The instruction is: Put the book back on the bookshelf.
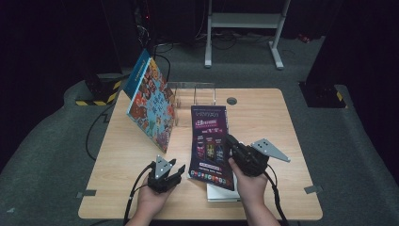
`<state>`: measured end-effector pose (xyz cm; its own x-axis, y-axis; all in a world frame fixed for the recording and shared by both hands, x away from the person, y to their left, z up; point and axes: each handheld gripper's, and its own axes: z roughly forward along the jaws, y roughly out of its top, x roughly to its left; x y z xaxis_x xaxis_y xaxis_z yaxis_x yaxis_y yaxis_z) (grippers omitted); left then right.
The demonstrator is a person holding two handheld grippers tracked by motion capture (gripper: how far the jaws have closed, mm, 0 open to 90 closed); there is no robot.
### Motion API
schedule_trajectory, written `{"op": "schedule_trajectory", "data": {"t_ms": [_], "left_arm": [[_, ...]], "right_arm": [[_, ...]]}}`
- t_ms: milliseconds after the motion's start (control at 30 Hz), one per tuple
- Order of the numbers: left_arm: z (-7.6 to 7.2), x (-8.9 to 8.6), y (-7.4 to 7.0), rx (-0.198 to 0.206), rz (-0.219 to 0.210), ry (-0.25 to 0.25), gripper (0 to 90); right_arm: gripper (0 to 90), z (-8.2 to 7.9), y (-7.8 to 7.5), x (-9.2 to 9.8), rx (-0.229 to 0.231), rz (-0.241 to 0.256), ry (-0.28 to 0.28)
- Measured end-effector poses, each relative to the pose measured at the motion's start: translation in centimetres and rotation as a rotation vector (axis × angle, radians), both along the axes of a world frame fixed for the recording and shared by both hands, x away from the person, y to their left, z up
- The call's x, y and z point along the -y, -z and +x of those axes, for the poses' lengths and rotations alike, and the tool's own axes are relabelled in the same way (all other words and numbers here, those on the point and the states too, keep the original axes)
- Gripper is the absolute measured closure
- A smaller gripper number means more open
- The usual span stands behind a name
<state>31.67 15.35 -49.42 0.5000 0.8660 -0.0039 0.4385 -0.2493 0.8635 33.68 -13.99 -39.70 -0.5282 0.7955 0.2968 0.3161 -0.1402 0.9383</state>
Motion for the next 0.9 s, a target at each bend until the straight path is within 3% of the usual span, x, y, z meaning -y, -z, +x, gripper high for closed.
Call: {"op": "schedule_trajectory", "data": {"t_ms": [167, 233, 367, 467, 533, 600, 733, 833, 900], "left_arm": [[0.1, -0.3, 0.0, -0.009, -0.001, -0.014, 53.5], [0.1, -0.6, -0.4, -0.007, -0.035, -0.029, 52.8], [0.1, -0.8, -1.3, 0.004, -0.054, -0.037, 51.5], [0.2, -0.5, -1.8, 0.003, -0.038, -0.032, 51.8], [0.5, 0.2, -2.0, -0.01, -0.063, -0.031, 51.3], [0.6, 0.5, -2.1, -0.008, -0.056, -0.024, 51.0], [1.0, 1.8, -3.5, 0.006, -0.083, 0.0, 48.9], [1.6, 3.0, -5.7, 0.045, -0.119, 0.016, 47.1], [1.8, 3.3, -6.3, 0.056, -0.124, 0.023, 46.5]], "right_arm": [[85.2, 0.1, -0.4, 0.8, 0.028, 0.015, 0.02], [85.2, -0.1, -0.3, 0.9, 0.037, 0.019, 0.021], [85.1, -0.2, 0.0, 1.1, 0.05, 0.022, 0.023], [85.1, -0.3, 0.2, 1.2, 0.058, 0.022, 0.024], [85.1, -0.5, 0.5, 1.3, 0.067, 0.019, 0.024], [85.2, -0.6, 0.6, 1.4, 0.066, 0.018, 0.024], [85.1, -0.8, 1.1, 1.4, 0.073, 0.01, 0.019], [85.1, -0.9, 1.3, 1.4, 0.074, 0.001, 0.014], [85.1, -0.9, 1.4, 1.4, 0.076, 0.001, 0.015]]}}
